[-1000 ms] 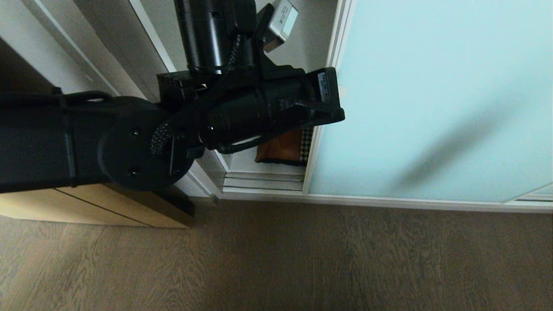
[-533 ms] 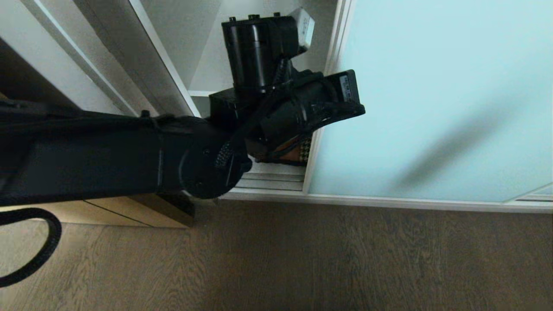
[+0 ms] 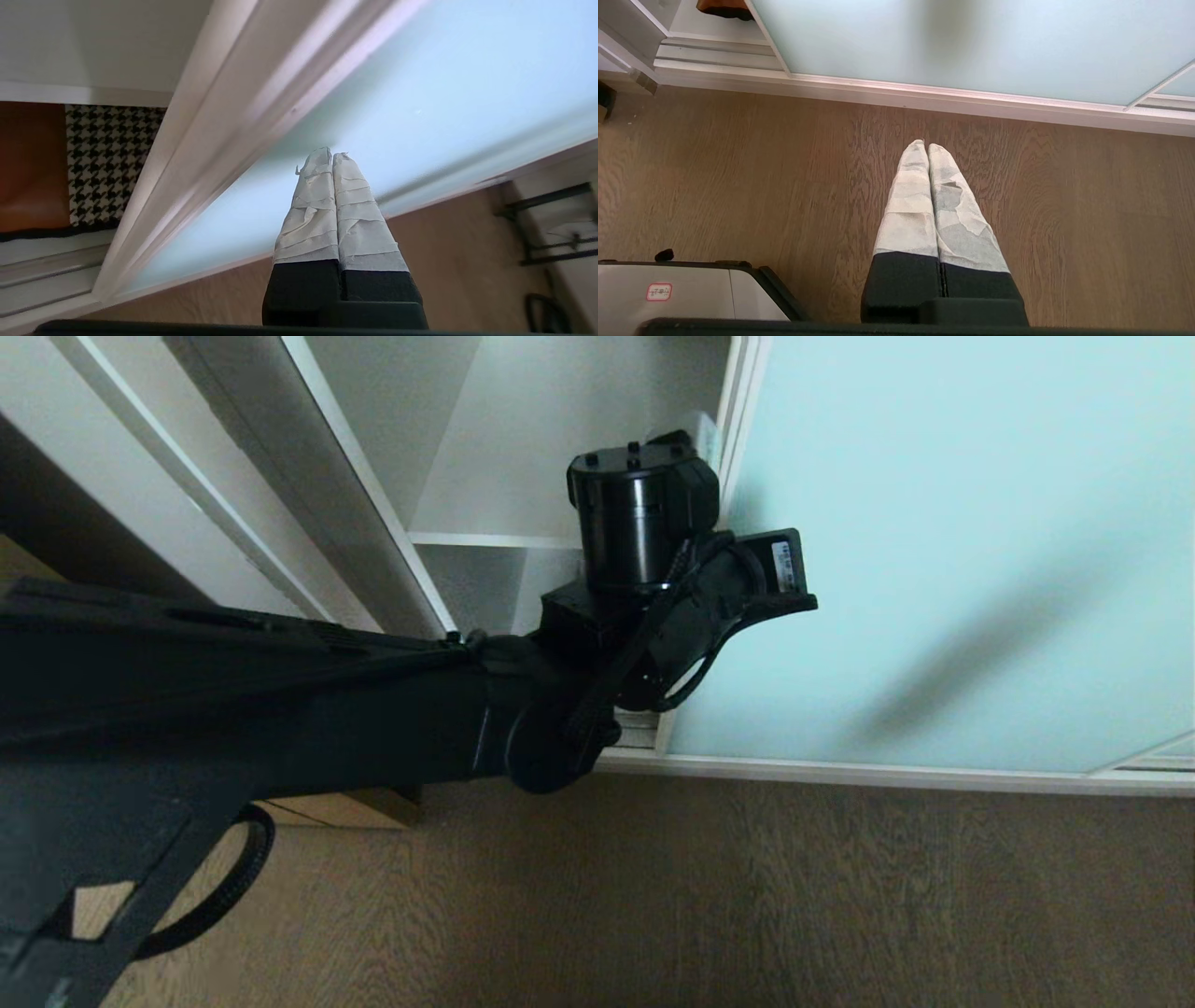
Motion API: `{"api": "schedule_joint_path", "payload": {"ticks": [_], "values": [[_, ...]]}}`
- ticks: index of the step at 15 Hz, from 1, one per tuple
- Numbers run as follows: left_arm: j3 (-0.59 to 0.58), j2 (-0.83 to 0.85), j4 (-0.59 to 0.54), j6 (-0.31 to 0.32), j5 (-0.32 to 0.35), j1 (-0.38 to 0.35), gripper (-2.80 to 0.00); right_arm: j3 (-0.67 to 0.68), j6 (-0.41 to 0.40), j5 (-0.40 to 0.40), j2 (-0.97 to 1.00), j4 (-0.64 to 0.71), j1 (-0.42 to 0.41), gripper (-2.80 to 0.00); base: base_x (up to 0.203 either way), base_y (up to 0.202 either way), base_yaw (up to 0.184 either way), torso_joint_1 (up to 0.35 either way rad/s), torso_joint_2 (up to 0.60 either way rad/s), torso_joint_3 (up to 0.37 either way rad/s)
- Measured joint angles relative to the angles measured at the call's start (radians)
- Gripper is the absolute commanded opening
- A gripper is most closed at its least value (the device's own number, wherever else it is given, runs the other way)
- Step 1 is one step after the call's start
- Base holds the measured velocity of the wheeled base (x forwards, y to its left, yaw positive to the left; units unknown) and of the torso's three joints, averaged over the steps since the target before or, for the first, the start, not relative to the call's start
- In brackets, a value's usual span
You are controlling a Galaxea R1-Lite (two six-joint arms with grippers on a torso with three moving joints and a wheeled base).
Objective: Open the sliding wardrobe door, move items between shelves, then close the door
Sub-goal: Close the door
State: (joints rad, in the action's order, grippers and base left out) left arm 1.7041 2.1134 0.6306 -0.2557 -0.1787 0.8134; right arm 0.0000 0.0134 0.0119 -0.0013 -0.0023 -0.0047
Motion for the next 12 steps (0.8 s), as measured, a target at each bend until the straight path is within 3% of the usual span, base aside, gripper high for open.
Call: {"api": "schedule_joint_path", "payload": {"ticks": [6, 12], "values": [[0.013, 0.022, 0.008, 0.006, -0.038, -0.011, -2.8, 0.0, 0.0, 0.0, 0.0, 0.0, 0.0, -2.8, 0.0, 0.0, 0.0, 0.0, 0.0, 0.0], [0.004, 0.003, 0.0, 0.042, -0.05, -0.07, -2.8, 0.0, 0.001, 0.0, 0.0, 0.0, 0.0, -2.8, 0.0, 0.0, 0.0, 0.0, 0.0, 0.0]]}}
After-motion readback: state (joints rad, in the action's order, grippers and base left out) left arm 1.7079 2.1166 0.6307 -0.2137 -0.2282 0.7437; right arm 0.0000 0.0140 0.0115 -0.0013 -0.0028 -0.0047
